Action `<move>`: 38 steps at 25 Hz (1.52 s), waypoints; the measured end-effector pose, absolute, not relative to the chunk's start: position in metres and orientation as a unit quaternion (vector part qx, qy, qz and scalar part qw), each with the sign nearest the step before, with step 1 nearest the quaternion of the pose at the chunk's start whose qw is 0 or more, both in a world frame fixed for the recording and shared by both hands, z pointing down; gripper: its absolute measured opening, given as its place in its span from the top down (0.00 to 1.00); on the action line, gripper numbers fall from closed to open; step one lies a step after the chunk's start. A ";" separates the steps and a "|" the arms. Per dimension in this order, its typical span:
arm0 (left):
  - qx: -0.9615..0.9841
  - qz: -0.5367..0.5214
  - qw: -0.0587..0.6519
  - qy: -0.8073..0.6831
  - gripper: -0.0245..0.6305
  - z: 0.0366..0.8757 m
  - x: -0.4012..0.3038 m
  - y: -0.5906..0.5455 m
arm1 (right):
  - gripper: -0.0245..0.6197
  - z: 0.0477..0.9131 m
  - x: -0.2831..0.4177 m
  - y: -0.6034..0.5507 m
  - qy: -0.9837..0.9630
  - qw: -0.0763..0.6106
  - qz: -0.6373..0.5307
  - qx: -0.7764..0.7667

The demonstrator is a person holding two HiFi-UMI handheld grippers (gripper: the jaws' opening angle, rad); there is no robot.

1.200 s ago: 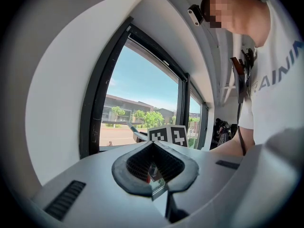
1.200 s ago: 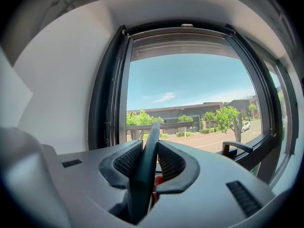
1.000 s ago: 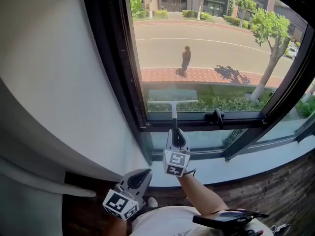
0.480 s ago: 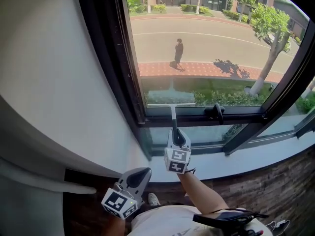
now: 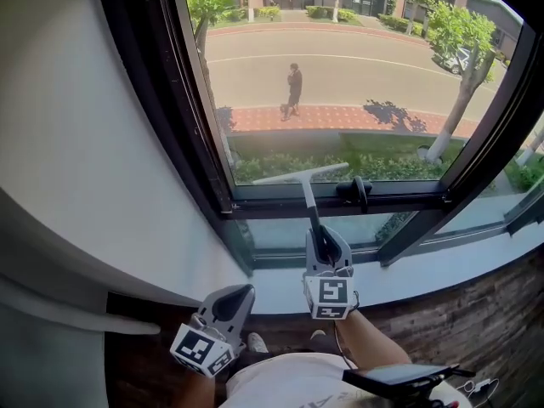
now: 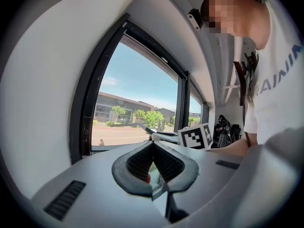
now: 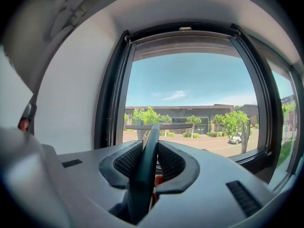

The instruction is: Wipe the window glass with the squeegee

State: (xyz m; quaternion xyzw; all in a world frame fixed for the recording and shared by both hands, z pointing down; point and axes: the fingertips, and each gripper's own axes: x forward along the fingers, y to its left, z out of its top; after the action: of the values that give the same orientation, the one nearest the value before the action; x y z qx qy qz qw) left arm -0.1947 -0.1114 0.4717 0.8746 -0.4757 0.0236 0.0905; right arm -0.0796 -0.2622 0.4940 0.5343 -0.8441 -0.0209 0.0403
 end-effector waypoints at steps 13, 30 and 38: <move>0.846 0.023 0.117 -0.520 0.93 0.493 -0.096 -0.112 | 0.80 0.466 0.072 -0.228 -0.868 -0.021 -0.024 0.495; 0.861 0.003 0.122 -0.494 0.94 0.496 -0.138 -0.008 | 0.80 0.456 0.102 -0.128 -0.824 0.002 -0.048 0.564; 0.894 0.017 0.101 -0.437 0.94 0.498 -0.141 0.077 | 0.80 0.446 0.106 -0.045 -0.805 0.000 -0.008 0.593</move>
State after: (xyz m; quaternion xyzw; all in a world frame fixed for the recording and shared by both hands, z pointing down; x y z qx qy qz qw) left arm -0.1411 0.0767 0.4985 0.8936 -0.4370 0.0170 0.1007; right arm 0.1057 -0.0448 0.4459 0.5933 -0.8049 -0.0080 0.0001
